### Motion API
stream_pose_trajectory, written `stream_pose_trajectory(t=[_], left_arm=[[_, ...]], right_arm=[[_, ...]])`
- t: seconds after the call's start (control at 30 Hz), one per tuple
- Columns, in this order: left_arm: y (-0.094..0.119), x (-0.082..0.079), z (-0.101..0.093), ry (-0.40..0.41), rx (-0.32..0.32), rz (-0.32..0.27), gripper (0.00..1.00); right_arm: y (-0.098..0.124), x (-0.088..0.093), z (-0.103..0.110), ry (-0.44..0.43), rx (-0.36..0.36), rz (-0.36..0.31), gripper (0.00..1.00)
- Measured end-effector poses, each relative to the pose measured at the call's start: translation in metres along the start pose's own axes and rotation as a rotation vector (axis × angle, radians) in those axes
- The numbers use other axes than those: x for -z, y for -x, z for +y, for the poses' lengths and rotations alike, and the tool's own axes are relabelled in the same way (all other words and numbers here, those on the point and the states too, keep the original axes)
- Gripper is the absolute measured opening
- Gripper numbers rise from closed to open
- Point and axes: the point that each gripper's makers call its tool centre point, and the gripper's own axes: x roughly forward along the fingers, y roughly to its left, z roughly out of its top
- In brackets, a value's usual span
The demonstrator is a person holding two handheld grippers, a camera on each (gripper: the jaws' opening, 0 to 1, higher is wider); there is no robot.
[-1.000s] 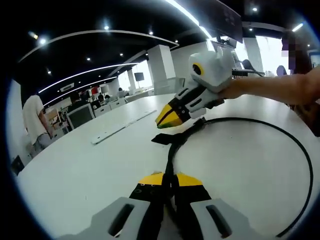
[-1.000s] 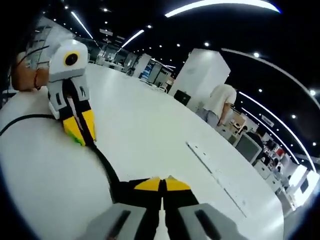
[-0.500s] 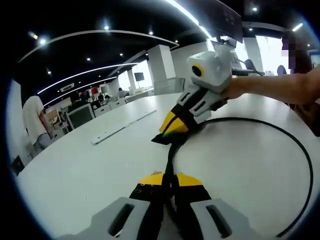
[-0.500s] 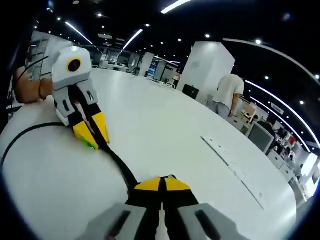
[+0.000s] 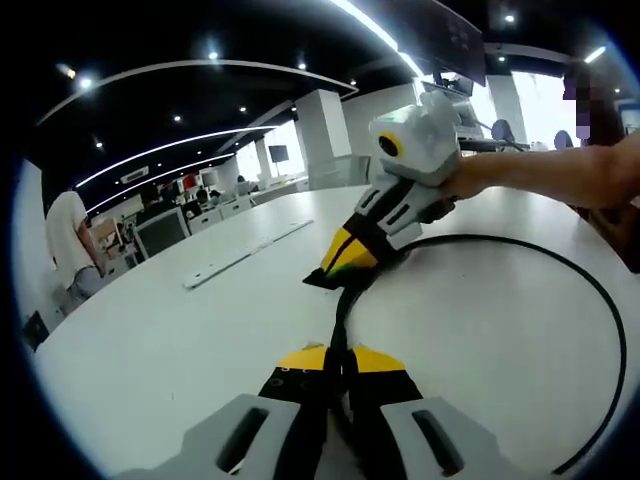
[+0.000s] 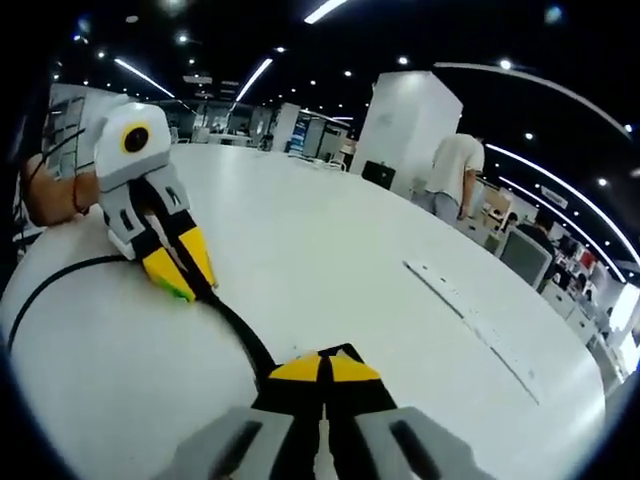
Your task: Find the charging cable on the desk, coil it up and secure with Velcro.
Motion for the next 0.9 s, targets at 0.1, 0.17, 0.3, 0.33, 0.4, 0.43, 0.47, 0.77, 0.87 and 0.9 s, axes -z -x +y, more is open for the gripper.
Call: stream_pose_trajectory(t=[0.1,0.17,0.3,0.33,0.4,0.43,0.47,0.77,0.87,0.9], left_arm=[[0.000,0.000,0.000,-0.001,0.000,0.001,0.07],[0.000,0.000,0.000,-0.002,0.000,0.001,0.07],[0.000,0.000,0.001,-0.001,0.001,0.001,0.07],[0.000,0.000,0.001,-0.001,0.001,0.001,0.07],[0.000,0.000,0.001,-0.001,0.001,0.001,0.07],[0.000,0.000,0.001,-0.001,0.001,0.001,0.07],[0.000,0.000,0.002,-0.001,0.001,0.001,0.07],[-0.002,0.000,0.003,-0.002,0.001,0.001,0.07],[-0.002,0.000,0.004,-0.002,0.001,0.001,0.07],[-0.002,0.000,0.004,-0.002,0.002,0.001,0.07]], right_arm=[[0.000,-0.001,0.000,0.008,0.000,0.001,0.02],[0.000,-0.002,0.000,0.011,0.001,0.001,0.02],[0.001,-0.002,-0.003,-0.006,0.012,-0.003,0.02],[0.001,-0.003,-0.004,-0.008,0.016,-0.008,0.02],[0.001,-0.006,-0.006,-0.011,0.021,-0.023,0.02],[0.001,-0.008,-0.007,-0.006,0.025,-0.028,0.02],[0.000,-0.009,-0.008,0.003,0.031,-0.030,0.02],[-0.009,-0.001,-0.018,-0.015,0.050,-0.033,0.02],[-0.009,-0.001,-0.019,-0.032,0.048,-0.040,0.02],[-0.009,0.000,-0.019,-0.045,0.046,-0.044,0.02]])
